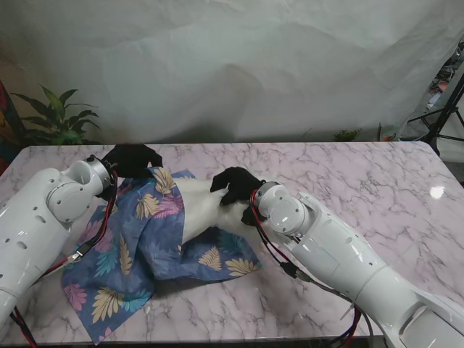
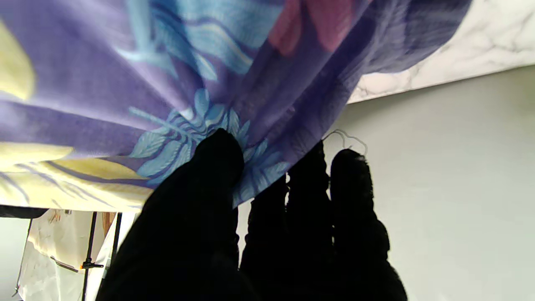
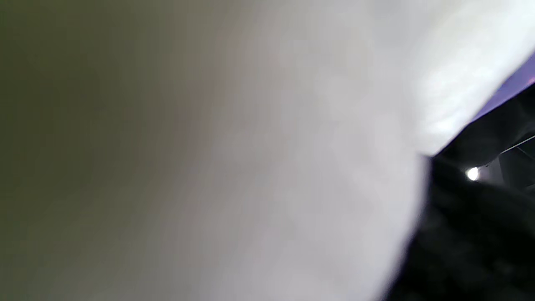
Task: Put a pillowcase on a pillow
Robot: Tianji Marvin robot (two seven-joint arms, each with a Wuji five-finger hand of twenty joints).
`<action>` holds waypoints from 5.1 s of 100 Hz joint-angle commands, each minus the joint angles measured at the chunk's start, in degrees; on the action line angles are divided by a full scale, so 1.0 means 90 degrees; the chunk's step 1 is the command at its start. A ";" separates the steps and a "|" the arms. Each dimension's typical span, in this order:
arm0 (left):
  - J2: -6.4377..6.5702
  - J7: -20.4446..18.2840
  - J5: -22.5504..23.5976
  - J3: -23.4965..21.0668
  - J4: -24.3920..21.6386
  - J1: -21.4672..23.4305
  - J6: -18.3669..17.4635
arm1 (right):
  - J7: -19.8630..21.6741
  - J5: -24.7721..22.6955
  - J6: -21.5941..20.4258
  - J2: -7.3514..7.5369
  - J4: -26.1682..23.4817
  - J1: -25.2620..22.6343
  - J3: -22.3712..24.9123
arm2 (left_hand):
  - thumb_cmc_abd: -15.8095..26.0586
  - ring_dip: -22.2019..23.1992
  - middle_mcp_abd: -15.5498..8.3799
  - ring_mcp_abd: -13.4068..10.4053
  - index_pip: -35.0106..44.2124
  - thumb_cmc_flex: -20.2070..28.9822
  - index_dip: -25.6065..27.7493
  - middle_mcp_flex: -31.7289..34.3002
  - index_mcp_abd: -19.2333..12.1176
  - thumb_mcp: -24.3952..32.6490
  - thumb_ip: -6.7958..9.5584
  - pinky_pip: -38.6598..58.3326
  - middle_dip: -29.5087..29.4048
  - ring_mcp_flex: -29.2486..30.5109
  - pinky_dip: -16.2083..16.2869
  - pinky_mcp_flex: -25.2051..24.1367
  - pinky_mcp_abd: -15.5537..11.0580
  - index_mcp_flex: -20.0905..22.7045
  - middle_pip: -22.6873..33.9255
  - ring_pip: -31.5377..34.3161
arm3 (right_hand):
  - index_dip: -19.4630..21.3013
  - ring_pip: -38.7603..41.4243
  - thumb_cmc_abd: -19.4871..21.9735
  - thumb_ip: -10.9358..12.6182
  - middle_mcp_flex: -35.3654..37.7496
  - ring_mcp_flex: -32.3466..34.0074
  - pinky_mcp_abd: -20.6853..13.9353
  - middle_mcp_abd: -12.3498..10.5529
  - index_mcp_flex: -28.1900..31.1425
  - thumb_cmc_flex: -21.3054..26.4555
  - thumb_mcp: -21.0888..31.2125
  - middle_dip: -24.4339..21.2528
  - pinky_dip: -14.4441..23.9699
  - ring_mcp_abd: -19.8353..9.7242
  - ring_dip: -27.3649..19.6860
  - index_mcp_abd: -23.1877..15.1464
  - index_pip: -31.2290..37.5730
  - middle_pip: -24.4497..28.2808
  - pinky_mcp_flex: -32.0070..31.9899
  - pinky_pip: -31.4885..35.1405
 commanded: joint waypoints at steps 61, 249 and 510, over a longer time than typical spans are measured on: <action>-0.0024 -0.1255 -0.1120 0.0804 0.0221 -0.0675 -0.0169 | 0.0169 -0.0205 -0.0412 0.0238 -0.0410 -0.0280 0.0339 | 0.0100 0.0192 0.0129 0.0015 -0.0680 0.0316 0.0059 -0.0898 0.0151 -0.0029 0.0085 -0.0752 -0.0994 -0.0384 -0.0512 -0.0486 -0.0081 -0.0393 0.0254 -0.1144 | 0.0259 0.1317 0.0972 0.0430 0.0136 0.0762 -0.2234 -0.0423 0.0322 0.0497 0.1159 0.0186 0.0006 -0.0631 0.0229 -0.0575 0.0731 0.0547 0.0325 -0.0030; -0.0147 -0.1933 -0.2256 0.0460 0.1149 -0.0388 0.3942 | 0.0185 -0.0105 -0.0438 0.0184 -0.0300 -0.0212 0.0225 | 0.2009 -0.0685 0.0404 0.0727 -0.2088 -0.0430 0.1291 -0.1764 0.0892 -0.2300 0.0244 -0.1462 -0.1610 -0.1954 -0.0228 -0.1790 0.0469 -0.0367 0.0174 -0.1252 | 0.0242 0.1260 0.1016 0.0449 0.0102 0.0765 -0.2238 -0.0426 0.0293 0.0498 0.1155 0.0192 0.0028 -0.0636 0.0277 -0.0576 0.0753 0.0567 0.0322 -0.0058; -0.0158 -0.2351 -0.3275 0.0086 -0.1645 0.0047 0.3032 | 0.0789 0.0019 0.0991 0.0060 0.0341 0.0378 -0.0215 | 0.2177 -0.2059 0.0456 0.0694 -0.4472 -0.2303 0.0519 -0.3226 0.0537 -0.2448 0.0288 -0.4265 -0.2696 -0.3724 -0.0268 -0.2970 0.0520 -0.2171 -0.1673 -0.3339 | 0.0236 0.1220 0.1048 0.0441 0.0049 0.0773 -0.2263 -0.0376 0.0192 0.0503 0.1146 0.0186 0.0055 -0.0640 0.0341 -0.0512 0.0725 0.0555 0.0326 -0.0074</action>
